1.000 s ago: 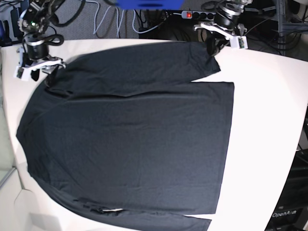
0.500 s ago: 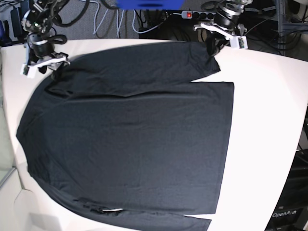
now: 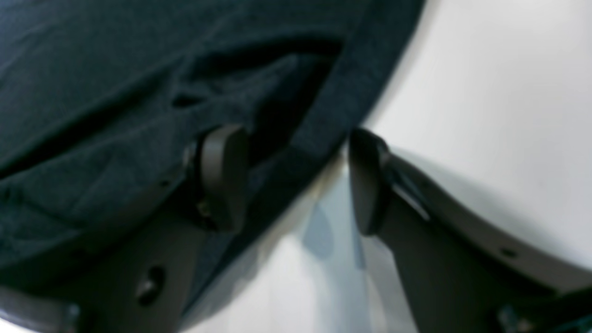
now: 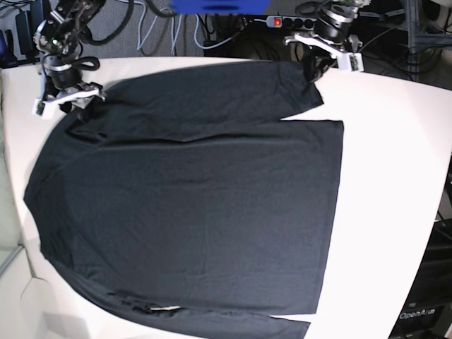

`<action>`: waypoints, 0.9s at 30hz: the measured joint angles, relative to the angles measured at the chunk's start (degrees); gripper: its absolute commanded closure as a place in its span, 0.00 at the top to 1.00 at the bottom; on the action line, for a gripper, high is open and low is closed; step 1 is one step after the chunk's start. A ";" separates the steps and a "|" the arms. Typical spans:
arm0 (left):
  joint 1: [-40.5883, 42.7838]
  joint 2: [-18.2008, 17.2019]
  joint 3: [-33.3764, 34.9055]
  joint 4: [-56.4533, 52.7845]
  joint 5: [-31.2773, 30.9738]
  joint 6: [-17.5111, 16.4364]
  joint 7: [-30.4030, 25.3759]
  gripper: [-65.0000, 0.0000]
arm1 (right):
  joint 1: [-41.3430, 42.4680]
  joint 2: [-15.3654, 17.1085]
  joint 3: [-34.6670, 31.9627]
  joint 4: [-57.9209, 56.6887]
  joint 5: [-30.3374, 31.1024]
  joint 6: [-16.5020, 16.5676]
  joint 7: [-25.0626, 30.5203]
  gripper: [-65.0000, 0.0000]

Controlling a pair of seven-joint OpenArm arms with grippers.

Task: Fold the T-shirt properly
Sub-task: 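Lower the right gripper onto the other hem corner and pinch it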

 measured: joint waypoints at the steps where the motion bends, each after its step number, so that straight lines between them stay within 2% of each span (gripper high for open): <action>1: 0.00 0.00 0.00 0.00 0.00 0.00 0.00 0.00 | -0.02 -0.02 0.02 0.00 0.00 0.00 0.00 0.54; 13: 0.00 0.00 0.00 0.00 0.00 0.00 0.00 0.00 | 0.02 -0.04 0.00 -0.02 -0.02 0.00 -0.15 0.53; 20: -0.02 0.00 0.00 0.00 0.00 0.00 0.00 0.00 | 1.57 0.11 0.00 -3.67 0.87 0.00 2.64 0.37; 24: 0.00 0.00 0.00 0.00 0.00 -0.02 0.00 0.00 | 2.08 0.31 0.02 -4.59 0.94 -0.02 2.89 0.32; 27: -0.02 0.00 0.00 0.00 0.00 -0.02 0.00 0.00 | 2.08 0.31 0.00 -4.66 0.94 0.00 2.99 0.25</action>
